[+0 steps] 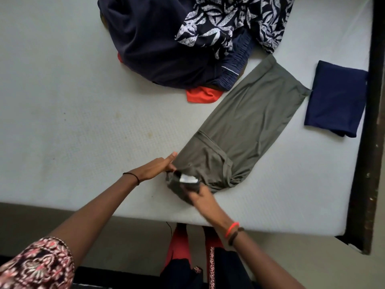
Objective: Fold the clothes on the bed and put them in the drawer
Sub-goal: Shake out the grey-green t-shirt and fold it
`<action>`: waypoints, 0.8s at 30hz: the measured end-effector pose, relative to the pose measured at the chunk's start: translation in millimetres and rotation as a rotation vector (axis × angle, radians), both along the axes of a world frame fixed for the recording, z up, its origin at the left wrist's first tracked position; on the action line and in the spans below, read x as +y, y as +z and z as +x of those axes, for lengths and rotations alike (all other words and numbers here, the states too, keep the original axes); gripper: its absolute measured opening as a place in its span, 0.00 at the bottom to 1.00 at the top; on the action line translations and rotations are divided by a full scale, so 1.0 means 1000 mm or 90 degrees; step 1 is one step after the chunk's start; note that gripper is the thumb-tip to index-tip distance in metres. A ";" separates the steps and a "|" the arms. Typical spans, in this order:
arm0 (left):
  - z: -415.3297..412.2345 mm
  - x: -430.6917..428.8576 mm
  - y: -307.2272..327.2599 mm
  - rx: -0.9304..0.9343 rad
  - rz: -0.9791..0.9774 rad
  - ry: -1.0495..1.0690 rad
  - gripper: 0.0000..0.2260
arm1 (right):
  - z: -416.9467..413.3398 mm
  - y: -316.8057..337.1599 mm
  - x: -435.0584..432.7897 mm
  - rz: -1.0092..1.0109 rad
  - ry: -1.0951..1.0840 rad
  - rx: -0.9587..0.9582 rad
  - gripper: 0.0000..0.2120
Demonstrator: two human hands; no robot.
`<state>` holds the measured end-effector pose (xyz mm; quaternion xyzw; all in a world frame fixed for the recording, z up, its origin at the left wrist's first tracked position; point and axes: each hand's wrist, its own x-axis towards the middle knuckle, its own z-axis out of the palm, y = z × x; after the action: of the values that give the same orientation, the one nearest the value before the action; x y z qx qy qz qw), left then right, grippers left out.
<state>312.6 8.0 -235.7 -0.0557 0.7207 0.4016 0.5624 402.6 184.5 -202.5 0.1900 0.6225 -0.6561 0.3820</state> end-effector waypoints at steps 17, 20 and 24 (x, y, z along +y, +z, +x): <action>0.030 -0.015 -0.026 0.547 -0.090 -0.038 0.14 | -0.042 -0.058 0.034 0.596 -0.050 0.219 0.18; 0.028 -0.016 -0.026 0.643 -0.072 -0.077 0.25 | 0.006 -0.041 -0.013 0.691 0.185 0.403 0.37; 0.008 0.004 -0.021 0.612 0.027 -0.118 0.21 | 0.044 -0.066 -0.038 0.686 0.392 0.344 0.40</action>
<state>320.5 12.4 -257.1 0.2119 0.8923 0.3447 0.2000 446.6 147.0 -268.1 -0.0030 0.9620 -0.1399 0.2344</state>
